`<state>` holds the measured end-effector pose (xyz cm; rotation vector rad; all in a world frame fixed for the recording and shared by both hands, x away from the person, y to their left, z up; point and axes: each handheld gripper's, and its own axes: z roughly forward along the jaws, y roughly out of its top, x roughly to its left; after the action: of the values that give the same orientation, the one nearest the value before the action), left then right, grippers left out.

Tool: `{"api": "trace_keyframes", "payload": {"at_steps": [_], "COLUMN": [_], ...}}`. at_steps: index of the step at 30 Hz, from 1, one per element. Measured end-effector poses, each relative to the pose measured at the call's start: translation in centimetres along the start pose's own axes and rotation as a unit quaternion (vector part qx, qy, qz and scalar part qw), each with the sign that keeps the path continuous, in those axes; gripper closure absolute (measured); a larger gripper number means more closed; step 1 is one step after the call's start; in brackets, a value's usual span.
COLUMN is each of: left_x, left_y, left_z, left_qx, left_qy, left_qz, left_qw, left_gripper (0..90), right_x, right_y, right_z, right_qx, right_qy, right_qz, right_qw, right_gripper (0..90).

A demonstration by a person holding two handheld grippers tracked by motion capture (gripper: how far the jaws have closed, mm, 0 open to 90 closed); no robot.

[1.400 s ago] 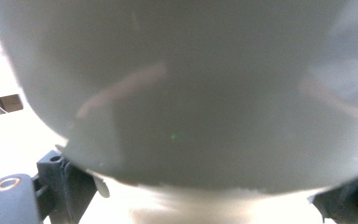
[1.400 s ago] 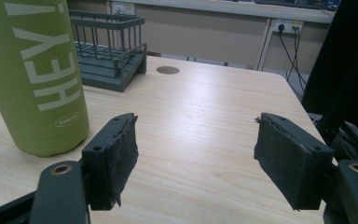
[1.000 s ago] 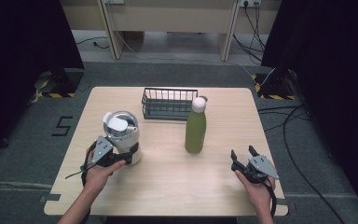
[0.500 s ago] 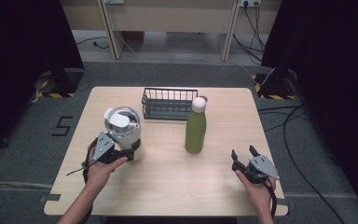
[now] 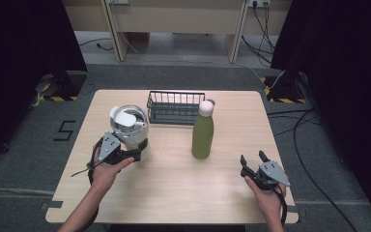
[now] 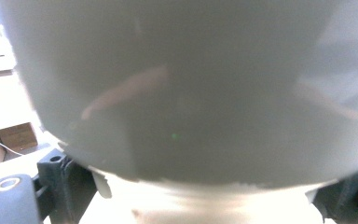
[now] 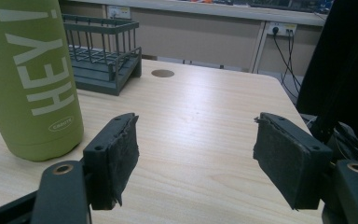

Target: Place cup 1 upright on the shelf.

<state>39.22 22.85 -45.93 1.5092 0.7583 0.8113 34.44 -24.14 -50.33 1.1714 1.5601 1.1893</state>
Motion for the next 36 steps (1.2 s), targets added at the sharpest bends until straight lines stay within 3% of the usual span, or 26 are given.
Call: {"api": "trace_keyframes", "payload": {"at_steps": [36], "left_x": [0.7], "left_y": [2.7], "left_z": [2.7], "left_qx": [-0.02], "left_qy": [0.001], "left_qz": [0.003], "left_qw": [0.9998], "left_gripper": [10.0], "right_x": [-0.1], "right_y": [0.0], "right_z": [0.0], "right_qx": [0.0], "right_qy": [-0.003], "right_qz": [0.002], "right_qw": [1.0], "right_gripper": [30.1]}}
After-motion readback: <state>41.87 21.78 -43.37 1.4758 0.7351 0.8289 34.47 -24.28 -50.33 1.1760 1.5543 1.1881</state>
